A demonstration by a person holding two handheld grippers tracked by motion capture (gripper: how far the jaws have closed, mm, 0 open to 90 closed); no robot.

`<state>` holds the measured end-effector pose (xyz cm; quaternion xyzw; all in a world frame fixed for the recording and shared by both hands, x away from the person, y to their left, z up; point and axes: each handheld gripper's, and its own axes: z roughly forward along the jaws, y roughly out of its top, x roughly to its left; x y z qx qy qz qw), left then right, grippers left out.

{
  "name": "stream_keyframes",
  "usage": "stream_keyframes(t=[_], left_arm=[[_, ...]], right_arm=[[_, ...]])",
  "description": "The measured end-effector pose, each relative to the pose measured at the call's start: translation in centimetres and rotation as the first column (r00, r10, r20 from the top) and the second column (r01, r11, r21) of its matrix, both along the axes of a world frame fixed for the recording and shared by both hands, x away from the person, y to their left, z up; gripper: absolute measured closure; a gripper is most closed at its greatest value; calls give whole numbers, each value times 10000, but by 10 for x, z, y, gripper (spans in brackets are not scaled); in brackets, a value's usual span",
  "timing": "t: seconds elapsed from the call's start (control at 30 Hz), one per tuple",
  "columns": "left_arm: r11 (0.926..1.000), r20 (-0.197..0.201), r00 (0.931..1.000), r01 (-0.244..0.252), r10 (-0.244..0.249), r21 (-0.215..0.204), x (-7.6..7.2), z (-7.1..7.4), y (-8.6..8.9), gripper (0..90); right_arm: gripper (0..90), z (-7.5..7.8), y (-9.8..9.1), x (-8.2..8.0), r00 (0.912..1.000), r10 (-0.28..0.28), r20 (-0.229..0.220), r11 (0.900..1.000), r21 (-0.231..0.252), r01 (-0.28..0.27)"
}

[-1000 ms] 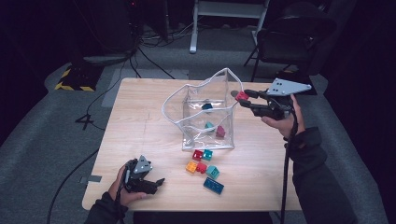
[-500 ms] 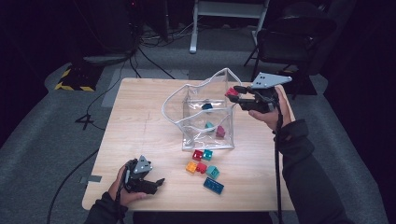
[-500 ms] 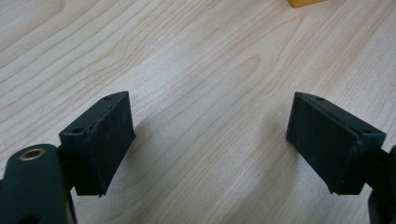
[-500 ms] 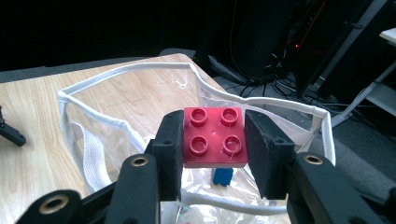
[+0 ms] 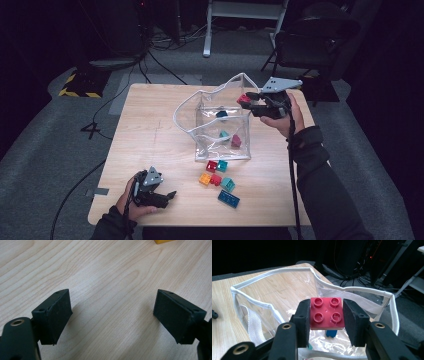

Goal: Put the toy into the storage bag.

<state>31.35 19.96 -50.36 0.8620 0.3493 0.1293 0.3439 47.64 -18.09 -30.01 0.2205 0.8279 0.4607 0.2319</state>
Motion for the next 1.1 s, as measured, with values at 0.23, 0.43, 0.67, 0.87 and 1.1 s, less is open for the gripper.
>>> stream_keyframes(t=[0.23,0.43,0.67,0.87,1.1], left_arm=[[10000,2,10000,0,0,-1,0,0,0,153],[10000,7,10000,-17,17,-9,0,0,0,152],[10000,16,10000,-15,15,-10,0,0,0,153],[10000,19,10000,-13,13,-5,0,0,0,153],[10000,17,10000,-12,12,-5,0,0,0,153]], right_arm=[[595,-5,1,5,9997,-169,-193,9998,-95,167],[512,-9,3,7,9988,-351,-331,9993,-155,346],[486,-13,3,8,9983,-420,-400,9990,-163,414],[447,-12,2,5,9982,-450,-394,9990,-60,448],[353,-11,-2,-4,9989,-308,-348,9995,5,308]])
